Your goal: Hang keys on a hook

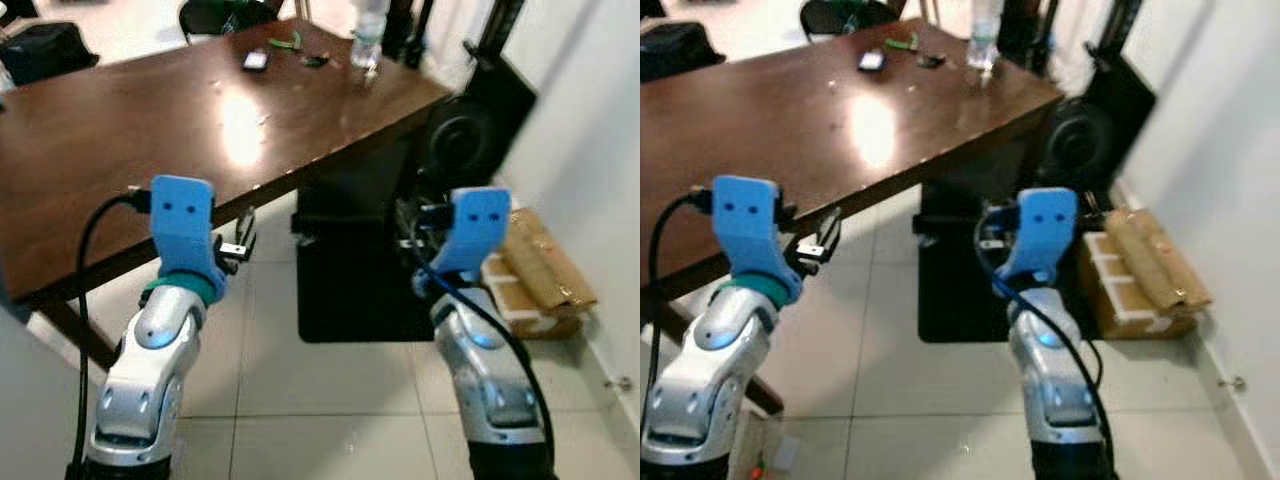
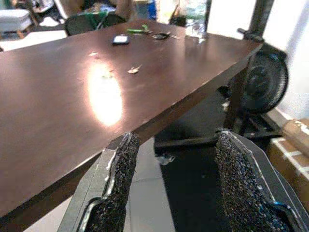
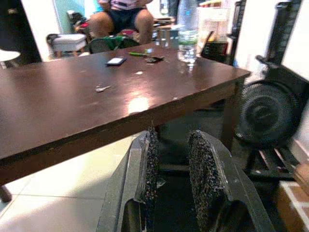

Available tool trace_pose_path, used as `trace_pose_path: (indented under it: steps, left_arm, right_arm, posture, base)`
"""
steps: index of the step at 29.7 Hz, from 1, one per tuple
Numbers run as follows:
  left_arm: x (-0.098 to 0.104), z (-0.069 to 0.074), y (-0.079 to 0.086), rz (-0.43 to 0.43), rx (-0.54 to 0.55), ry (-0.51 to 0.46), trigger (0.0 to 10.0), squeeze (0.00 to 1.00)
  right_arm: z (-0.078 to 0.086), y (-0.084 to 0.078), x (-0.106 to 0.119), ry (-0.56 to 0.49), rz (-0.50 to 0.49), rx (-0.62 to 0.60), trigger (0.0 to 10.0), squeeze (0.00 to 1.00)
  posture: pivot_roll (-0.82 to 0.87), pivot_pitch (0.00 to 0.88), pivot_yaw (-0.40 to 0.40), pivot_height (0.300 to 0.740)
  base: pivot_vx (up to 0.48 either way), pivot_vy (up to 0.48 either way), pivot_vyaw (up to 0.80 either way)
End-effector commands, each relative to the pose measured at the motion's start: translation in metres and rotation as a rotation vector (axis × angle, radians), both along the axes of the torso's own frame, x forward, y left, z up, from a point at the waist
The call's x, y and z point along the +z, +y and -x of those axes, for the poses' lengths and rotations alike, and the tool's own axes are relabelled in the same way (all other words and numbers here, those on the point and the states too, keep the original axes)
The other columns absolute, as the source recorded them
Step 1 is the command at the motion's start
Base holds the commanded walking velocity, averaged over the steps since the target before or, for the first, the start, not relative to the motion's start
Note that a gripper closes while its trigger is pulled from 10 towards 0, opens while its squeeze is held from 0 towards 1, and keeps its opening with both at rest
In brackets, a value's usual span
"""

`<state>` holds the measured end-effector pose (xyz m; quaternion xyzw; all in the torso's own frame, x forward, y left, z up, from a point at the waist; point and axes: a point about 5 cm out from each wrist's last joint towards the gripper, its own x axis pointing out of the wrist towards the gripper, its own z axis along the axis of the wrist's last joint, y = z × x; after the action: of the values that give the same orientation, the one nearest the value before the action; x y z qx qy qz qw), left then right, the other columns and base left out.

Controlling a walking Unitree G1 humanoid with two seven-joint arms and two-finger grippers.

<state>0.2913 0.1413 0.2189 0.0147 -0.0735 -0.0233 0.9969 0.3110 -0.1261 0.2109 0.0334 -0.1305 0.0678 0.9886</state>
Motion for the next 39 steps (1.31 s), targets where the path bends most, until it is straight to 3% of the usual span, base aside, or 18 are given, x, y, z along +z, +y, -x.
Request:
trace_pose_path:
  steps: [1, 5, 39]
  left_arm:
    - [-0.0024, 0.0008, 0.0034, -0.008, 0.014, 0.000, 10.0, 0.00]
    - [-0.0026, 0.0004, 0.0038, -0.014, 0.019, 0.000, 10.0, 0.00]
    - [-0.0038, -0.0005, 0.0025, -0.030, 0.021, -0.003, 10.0, 0.00]
  right_arm:
    - [0.0017, 0.0040, -0.0038, 0.013, -0.001, 0.011, 10.0, 0.00]
    - [0.0018, 0.0041, -0.0035, 0.009, 0.002, 0.011, 10.0, 0.00]
    - [0.0033, 0.0060, -0.0036, -0.011, 0.011, 0.031, 10.0, 0.00]
  posture:
    - [-0.07, 0.081, 0.072, 0.740]
    - [-0.07, 0.080, 0.072, 0.740]
    - [-0.08, 0.081, 0.072, 0.740]
  base:
    - [0.386, 0.000, -0.80]
    - [0.465, 0.000, -0.65]
    - [0.465, 0.000, 0.00]
